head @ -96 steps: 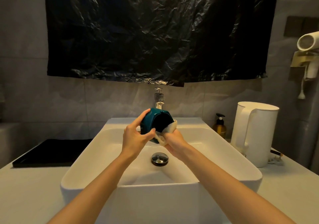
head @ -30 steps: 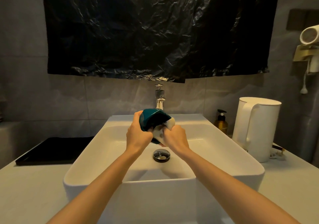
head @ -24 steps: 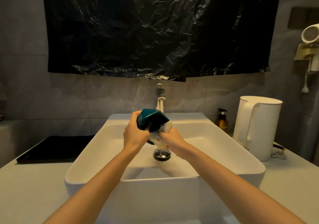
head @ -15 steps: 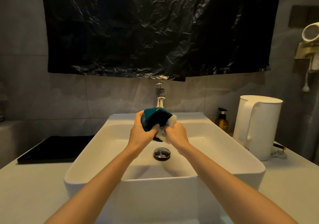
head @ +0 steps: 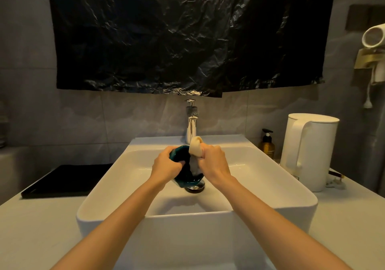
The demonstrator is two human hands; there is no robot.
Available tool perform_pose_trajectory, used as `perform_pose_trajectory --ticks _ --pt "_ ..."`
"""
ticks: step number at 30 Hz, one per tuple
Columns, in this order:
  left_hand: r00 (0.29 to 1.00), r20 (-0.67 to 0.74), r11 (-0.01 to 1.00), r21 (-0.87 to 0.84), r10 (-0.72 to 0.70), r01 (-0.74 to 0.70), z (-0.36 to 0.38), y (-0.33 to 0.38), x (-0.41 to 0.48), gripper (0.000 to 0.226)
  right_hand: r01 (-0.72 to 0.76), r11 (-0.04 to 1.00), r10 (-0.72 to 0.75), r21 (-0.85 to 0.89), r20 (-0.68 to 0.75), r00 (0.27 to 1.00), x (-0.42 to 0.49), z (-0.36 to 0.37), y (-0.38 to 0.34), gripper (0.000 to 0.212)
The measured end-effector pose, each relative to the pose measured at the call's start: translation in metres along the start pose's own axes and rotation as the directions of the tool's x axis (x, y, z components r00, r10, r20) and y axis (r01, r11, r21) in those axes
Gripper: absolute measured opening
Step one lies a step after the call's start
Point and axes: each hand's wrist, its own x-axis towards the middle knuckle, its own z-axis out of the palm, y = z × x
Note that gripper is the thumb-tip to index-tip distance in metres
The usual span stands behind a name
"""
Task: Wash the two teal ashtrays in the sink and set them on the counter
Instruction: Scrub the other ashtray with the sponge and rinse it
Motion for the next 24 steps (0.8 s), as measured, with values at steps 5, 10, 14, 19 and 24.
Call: perform_pose_trajectory --ticks 5,10,14,19,24 --pt "0.987 -0.145 0.996 0.061 0.073 -0.064 -0.004 0.003 -0.004 0.047 -0.126 0.980 0.097 0.156 0.184 0.978 -0.001 0.009 -0.007 0.037" --pt "0.970 -0.186 0.985 0.089 0.159 -0.144 -0.004 0.006 -0.009 0.051 -0.439 0.852 0.307 0.284 0.409 0.859 -0.001 0.010 -0.004 0.044" --pt "0.968 -0.173 0.982 0.096 0.180 -0.165 -0.003 0.007 -0.009 0.053 -0.303 0.933 0.259 0.194 0.222 0.940 -0.001 0.008 -0.002 0.025" --pt "0.963 -0.216 0.986 0.071 0.161 -0.148 -0.007 0.008 -0.009 0.051 -0.240 0.958 0.209 0.154 0.197 0.958 -0.003 0.008 -0.005 0.022" --pt "0.976 -0.197 0.994 0.063 0.098 -0.087 -0.010 0.004 -0.005 0.052 -0.534 0.787 0.341 0.307 0.504 0.793 0.003 0.015 -0.005 0.044"
